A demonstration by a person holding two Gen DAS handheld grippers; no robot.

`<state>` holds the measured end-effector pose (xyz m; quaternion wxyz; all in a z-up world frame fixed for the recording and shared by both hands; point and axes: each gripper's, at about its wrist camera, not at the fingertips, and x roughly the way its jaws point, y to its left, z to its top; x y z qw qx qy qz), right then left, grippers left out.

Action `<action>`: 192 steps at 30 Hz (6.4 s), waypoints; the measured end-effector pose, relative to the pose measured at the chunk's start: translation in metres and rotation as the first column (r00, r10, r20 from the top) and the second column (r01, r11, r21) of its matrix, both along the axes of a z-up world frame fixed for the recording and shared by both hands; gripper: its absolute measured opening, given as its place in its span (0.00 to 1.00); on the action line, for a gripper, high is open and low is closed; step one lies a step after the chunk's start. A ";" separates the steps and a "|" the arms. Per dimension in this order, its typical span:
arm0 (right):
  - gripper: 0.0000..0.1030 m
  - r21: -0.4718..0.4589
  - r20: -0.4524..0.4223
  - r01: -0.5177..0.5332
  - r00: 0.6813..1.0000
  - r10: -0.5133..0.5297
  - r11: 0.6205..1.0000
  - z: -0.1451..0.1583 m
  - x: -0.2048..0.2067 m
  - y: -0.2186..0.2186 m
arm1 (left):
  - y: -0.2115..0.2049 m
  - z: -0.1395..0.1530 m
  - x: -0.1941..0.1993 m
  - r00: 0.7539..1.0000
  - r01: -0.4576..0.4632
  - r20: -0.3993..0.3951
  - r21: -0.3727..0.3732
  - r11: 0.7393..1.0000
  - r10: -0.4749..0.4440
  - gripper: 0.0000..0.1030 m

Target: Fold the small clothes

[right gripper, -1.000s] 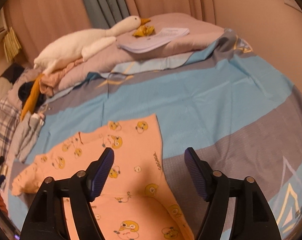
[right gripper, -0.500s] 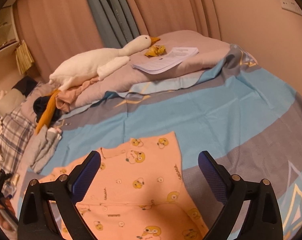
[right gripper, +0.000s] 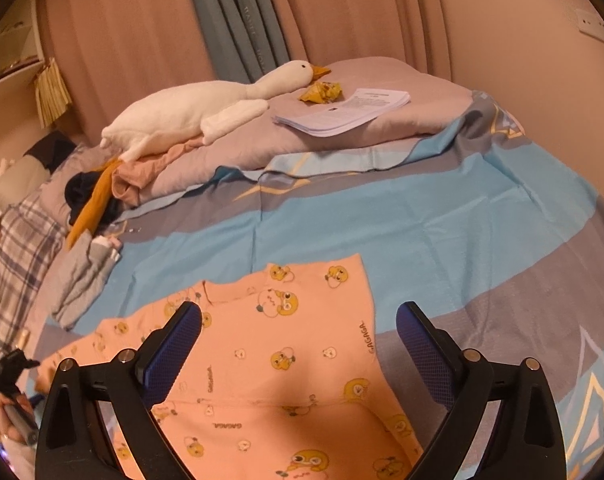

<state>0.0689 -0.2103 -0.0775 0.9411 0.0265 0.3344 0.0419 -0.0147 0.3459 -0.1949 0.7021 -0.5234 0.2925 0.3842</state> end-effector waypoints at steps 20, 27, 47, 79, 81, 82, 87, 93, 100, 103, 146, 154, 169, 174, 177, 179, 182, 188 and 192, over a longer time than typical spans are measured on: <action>0.94 -0.006 -0.002 0.000 1.000 0.000 1.000 -0.001 0.001 0.001 | -0.061 0.059 0.031 0.984 0.146 0.069 0.240 0.960 -0.167 0.05; 0.94 0.004 0.006 0.005 1.000 -0.005 1.000 0.005 0.000 0.000 | -0.120 0.091 0.057 0.942 0.284 0.063 0.383 0.879 -0.331 0.05; 0.94 0.012 0.003 0.007 1.000 -0.007 1.000 0.003 -0.002 -0.003 | -0.299 0.084 0.114 0.617 0.714 -0.086 0.478 0.511 -0.782 0.06; 0.94 0.001 -0.072 -0.017 0.997 0.017 1.000 -0.014 0.009 0.002 | -0.325 0.060 0.125 0.423 0.863 -0.056 0.327 0.384 -0.904 0.72; 0.94 -0.002 -0.084 -0.032 0.996 0.031 0.999 -0.017 0.010 0.008 | -0.308 0.074 0.118 0.477 0.828 -0.059 0.365 0.426 -0.877 0.76; 0.94 -0.001 -0.090 -0.043 0.995 0.043 0.999 -0.019 0.010 0.011 | -0.300 0.080 0.115 0.504 0.811 -0.062 0.378 0.447 -0.862 0.78; 0.94 0.045 -0.144 -0.128 0.981 0.133 0.991 -0.036 0.014 0.034 | -0.250 0.095 0.101 0.616 0.734 -0.025 0.379 0.563 -0.787 0.78; 0.83 0.043 -0.228 -0.205 0.951 0.210 0.978 -0.066 0.021 0.073 | -0.217 0.103 0.090 0.676 0.688 -0.022 0.375 0.621 -0.736 0.78; 0.57 0.068 -0.353 -0.246 0.900 0.254 0.967 -0.111 0.033 0.118 | -0.199 0.103 0.085 0.678 0.683 0.031 0.344 0.645 -0.735 0.78; 0.42 0.051 -0.388 -0.235 0.891 0.236 0.971 -0.129 0.036 0.125 | -0.198 0.103 0.085 0.672 0.687 0.039 0.340 0.642 -0.739 0.78; 0.08 -0.115 -0.011 0.004 1.000 -0.006 0.993 -0.016 0.029 -0.005 | -0.275 0.044 0.130 0.528 0.838 -0.185 0.271 0.474 -0.829 0.76; 0.07 -0.123 -0.091 0.013 0.996 -0.025 0.992 -0.035 0.033 -0.010 | -0.284 0.017 0.141 0.490 0.869 -0.236 0.210 0.448 -0.839 0.71; 0.07 -0.153 -0.201 0.042 0.977 -0.073 0.987 -0.062 0.049 -0.024 | -0.283 -0.007 0.150 0.484 0.875 -0.295 0.175 0.451 -0.824 0.70; 0.07 -0.156 -0.219 0.045 0.973 -0.079 0.987 -0.065 0.052 -0.026 | -0.284 -0.008 0.152 0.483 0.875 -0.304 0.180 0.449 -0.821 0.71; 0.07 -0.162 -0.228 0.045 0.970 -0.082 0.986 -0.067 0.053 -0.026 | -0.284 -0.008 0.152 0.481 0.877 -0.303 0.179 0.447 -0.823 0.72; 0.07 -0.164 -0.232 0.046 0.969 -0.084 0.985 -0.068 0.054 -0.026 | -0.283 -0.009 0.153 0.482 0.876 -0.300 0.177 0.448 -0.823 0.73; 0.07 -0.168 -0.239 0.048 0.967 -0.088 0.985 -0.070 0.055 -0.027 | -0.283 -0.009 0.154 0.481 0.877 -0.300 0.177 0.447 -0.824 0.73; 0.07 -0.179 -0.252 0.054 0.963 -0.099 0.982 -0.072 0.057 -0.027 | -0.283 -0.009 0.155 0.481 0.877 -0.300 0.176 0.447 -0.824 0.73; 0.07 -0.186 -0.260 0.055 0.960 -0.104 0.981 -0.074 0.059 -0.028 | -0.283 -0.010 0.155 0.481 0.877 -0.301 0.176 0.447 -0.824 0.73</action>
